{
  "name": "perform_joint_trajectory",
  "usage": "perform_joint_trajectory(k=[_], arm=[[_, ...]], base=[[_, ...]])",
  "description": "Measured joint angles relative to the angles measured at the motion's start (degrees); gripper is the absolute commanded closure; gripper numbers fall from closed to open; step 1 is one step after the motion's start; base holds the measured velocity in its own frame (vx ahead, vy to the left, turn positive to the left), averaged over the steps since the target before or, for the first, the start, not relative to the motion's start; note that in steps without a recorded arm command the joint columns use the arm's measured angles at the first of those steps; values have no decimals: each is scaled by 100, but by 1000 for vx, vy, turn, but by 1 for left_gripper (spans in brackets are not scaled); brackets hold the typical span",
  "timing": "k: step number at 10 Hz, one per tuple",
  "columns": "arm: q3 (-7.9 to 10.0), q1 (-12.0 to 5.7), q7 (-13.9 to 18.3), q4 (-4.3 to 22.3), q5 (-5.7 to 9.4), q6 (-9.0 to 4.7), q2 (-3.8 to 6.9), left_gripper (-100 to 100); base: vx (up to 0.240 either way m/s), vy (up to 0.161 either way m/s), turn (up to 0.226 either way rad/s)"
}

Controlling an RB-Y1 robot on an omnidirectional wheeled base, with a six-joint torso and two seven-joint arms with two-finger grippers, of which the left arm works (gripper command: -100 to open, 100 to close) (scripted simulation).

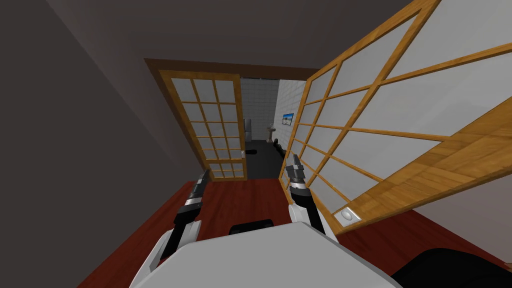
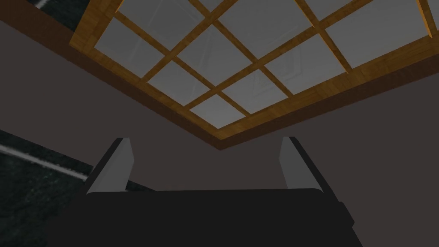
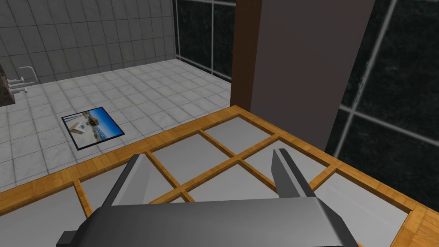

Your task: Pull the door open

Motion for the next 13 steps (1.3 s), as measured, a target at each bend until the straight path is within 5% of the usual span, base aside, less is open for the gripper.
perform_joint_trajectory(k=[13], arm=[[414,-416,-1767,1796,-414,-540,74,-100]], base=[[107,-30,-64]])
